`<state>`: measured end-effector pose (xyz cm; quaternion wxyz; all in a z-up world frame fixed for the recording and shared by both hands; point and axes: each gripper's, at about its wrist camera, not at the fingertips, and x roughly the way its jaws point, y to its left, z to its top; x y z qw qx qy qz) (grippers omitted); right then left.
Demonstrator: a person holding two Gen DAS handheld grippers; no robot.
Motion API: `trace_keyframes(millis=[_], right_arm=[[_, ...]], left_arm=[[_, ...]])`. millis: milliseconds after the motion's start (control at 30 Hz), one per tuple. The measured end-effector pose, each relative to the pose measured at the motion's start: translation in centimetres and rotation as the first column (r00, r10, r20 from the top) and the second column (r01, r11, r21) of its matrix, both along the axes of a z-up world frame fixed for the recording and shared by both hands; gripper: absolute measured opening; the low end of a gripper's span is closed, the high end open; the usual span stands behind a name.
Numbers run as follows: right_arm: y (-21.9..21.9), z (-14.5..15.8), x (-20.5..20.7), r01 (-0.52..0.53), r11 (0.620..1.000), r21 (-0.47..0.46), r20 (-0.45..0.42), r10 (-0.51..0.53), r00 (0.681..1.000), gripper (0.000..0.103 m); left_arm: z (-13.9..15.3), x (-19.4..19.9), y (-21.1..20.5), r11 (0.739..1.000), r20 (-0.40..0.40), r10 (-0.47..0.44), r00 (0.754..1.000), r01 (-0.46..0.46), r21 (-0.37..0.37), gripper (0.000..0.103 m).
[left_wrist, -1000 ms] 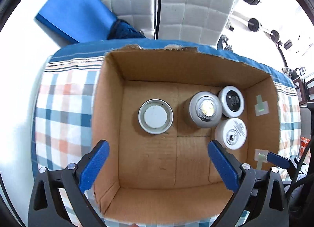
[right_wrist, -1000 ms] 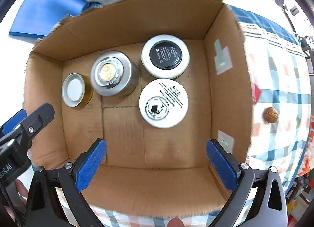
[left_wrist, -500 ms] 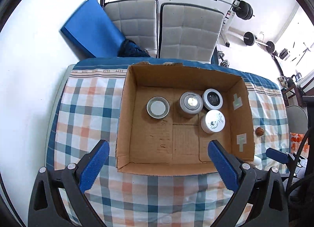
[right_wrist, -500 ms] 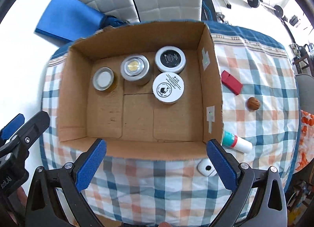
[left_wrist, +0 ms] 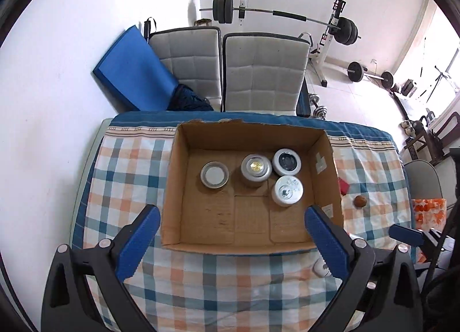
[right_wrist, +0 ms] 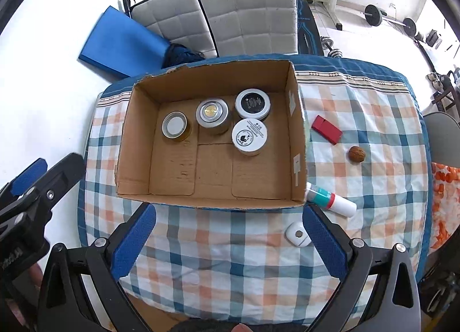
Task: Organize rigid objects
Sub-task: 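Lift both tools out of the box over the table, then grasp the white-and-teal tube with the right tool while the left tool grasps the white egg-shaped object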
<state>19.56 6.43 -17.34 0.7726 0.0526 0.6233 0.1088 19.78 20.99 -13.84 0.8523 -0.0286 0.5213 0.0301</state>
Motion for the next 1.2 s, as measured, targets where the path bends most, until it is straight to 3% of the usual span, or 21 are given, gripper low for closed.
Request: trace_keyframes(millis=[167,300,467,633,867,1000,1200], right_arm=[[-6.1,-1.2,0.7,0.0,0.998,-0.07,-0.024,-0.002,1.0,0.103],[-11.1,-4.9,1.2,-0.018,0.987,-0.157,-0.078,0.005,0.997,0.103],[-14.9,-12.2,2.5,-0.085,0.98,-0.181,-0.201,0.048,0.978,0.074],[-15.3,-18.2,3.6,-0.162,0.978,-0.129,-0.278,0.121,0.953,0.07],[-14.3,-24.2,4.9,-0.265,0.963,-0.04,-0.346,0.235,0.908,0.064],[-13.9,-24.9,5.1,-0.302,0.953,-0.021,-0.348,0.276,0.896,0.062],[-15.8,-25.1,4.6,-0.288,0.956,-0.061,-0.425,0.236,0.874,0.045]], left_arm=[[-2.8,1.3,-6.6,0.997,-0.019,-0.073,0.997,0.072,-0.031,0.103],[-7.1,2.1,-11.6,0.993,-0.084,-0.11,0.99,0.112,0.022,0.103],[-12.4,2.6,-14.3,0.994,-0.184,-0.077,0.98,0.089,0.058,0.103],[-16.3,2.4,-14.9,0.992,-0.26,0.024,0.965,0.008,0.123,0.103],[-18.6,1.9,-14.3,0.979,-0.289,0.154,0.945,-0.106,0.174,0.103],[-19.0,2.1,-14.9,0.966,-0.279,0.196,0.94,-0.137,0.218,0.103],[-18.1,1.5,-15.7,0.962,-0.249,0.23,0.941,-0.181,0.206,0.103]])
